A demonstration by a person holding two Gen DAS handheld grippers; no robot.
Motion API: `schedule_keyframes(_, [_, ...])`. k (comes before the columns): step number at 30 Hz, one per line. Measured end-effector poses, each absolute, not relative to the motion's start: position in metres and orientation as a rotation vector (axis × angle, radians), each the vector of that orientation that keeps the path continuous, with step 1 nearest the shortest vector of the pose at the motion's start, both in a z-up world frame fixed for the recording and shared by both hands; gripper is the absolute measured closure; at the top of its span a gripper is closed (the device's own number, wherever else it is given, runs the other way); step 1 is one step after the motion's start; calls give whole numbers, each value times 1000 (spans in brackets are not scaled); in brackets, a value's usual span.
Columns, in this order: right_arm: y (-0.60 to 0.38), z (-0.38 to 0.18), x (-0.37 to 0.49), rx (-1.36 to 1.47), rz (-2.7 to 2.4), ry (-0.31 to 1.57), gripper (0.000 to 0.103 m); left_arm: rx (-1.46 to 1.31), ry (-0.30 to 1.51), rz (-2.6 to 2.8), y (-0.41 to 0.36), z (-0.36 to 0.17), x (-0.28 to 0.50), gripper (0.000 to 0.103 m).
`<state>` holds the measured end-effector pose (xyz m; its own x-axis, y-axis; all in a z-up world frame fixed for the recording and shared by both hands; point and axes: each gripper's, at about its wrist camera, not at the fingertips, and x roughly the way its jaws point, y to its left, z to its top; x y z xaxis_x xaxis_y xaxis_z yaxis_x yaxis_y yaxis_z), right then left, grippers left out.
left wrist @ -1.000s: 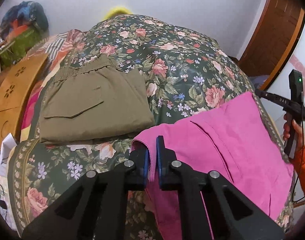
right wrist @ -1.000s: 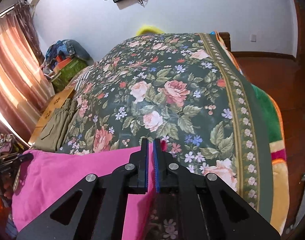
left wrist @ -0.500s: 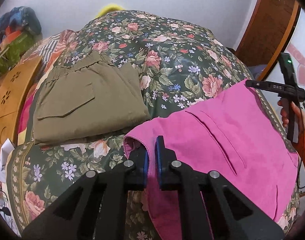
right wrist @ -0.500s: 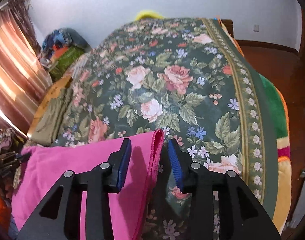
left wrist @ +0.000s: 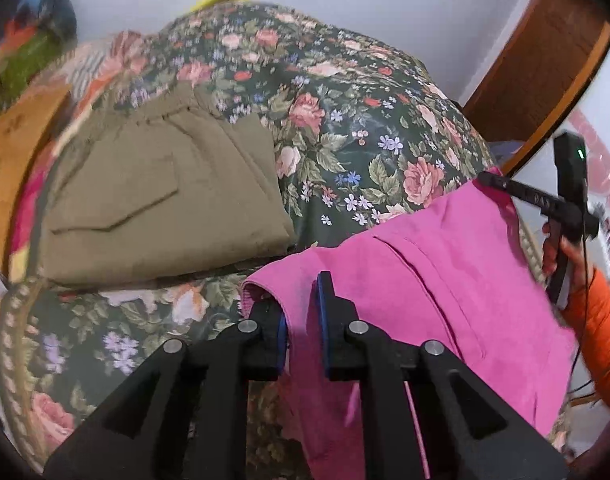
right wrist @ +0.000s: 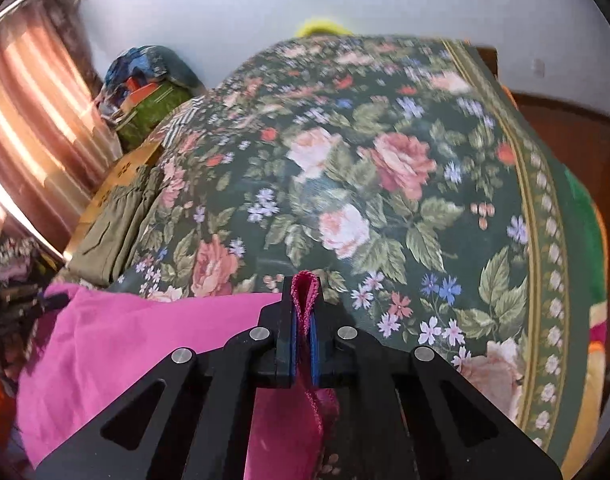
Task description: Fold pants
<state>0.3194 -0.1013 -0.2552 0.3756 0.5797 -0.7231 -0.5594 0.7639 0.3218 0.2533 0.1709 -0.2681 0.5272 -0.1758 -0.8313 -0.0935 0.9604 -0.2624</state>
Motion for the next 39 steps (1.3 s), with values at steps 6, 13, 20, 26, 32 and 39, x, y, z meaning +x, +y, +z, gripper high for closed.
schedule_keyframes(6, [-96, -243, 309, -80, 691, 837, 100, -393, 1001, -24, 184, -275, 254, 97])
schedule_keyframes(13, [-97, -244, 312, -168, 634, 817, 101, -323, 977, 28, 183, -265, 236, 99])
schedule_keyframes(20, [-94, -247, 313, -210, 598, 790, 101, -275, 996, 47, 180, -269, 241, 99])
schedule_keyframes(26, [-98, -239, 310, -254, 551, 837, 67, -247, 1007, 71, 182, -254, 230, 90])
schedule_keyframes(32, [-83, -204, 280, -244, 646, 765, 57, -212, 917, 96, 178, -220, 226, 75])
schedule_keyframes(39, [-18, -211, 263, -150, 917, 899, 57, -187, 967, -36, 137, -234, 258, 75])
